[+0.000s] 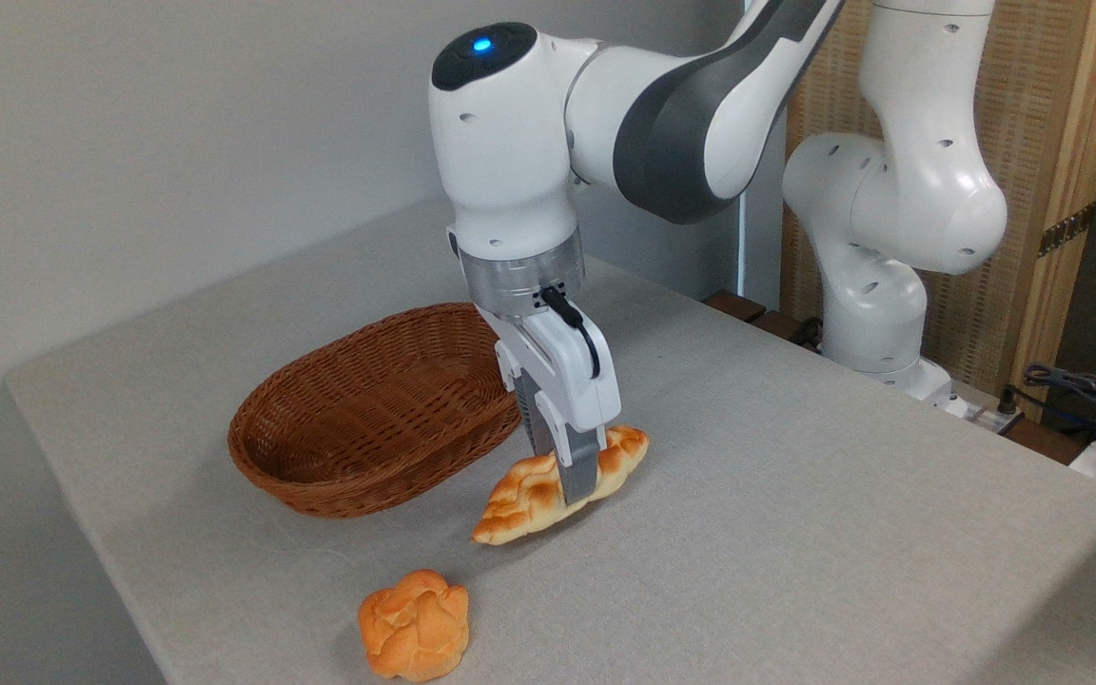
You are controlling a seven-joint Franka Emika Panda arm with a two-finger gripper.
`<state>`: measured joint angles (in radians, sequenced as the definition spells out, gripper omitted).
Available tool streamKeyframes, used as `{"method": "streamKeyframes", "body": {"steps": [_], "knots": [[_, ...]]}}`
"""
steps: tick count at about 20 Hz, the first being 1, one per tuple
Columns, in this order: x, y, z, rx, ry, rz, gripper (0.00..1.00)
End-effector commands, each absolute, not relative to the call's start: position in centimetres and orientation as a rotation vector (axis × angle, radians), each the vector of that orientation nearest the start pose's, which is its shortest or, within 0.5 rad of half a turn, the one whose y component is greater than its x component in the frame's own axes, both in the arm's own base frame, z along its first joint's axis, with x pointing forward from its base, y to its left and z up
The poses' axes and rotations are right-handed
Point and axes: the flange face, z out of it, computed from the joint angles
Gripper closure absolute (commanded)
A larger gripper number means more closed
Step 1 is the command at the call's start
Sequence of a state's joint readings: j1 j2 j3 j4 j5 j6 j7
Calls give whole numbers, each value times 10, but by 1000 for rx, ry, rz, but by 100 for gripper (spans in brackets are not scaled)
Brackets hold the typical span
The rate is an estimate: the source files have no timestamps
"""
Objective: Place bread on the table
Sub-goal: 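Carry the braided roll beside the basket and lower it onto the table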
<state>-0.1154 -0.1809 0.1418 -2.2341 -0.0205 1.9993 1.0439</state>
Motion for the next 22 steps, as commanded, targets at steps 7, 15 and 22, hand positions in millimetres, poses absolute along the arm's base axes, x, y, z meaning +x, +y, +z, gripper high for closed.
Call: {"method": "streamKeyframes", "body": {"steps": [7,15,22], "knots": [[481,27,446,-2753,1556,66,0],[480,27,447,-2757,1552,68,0],[483,27,467,-2771,1520,30,0]]}}
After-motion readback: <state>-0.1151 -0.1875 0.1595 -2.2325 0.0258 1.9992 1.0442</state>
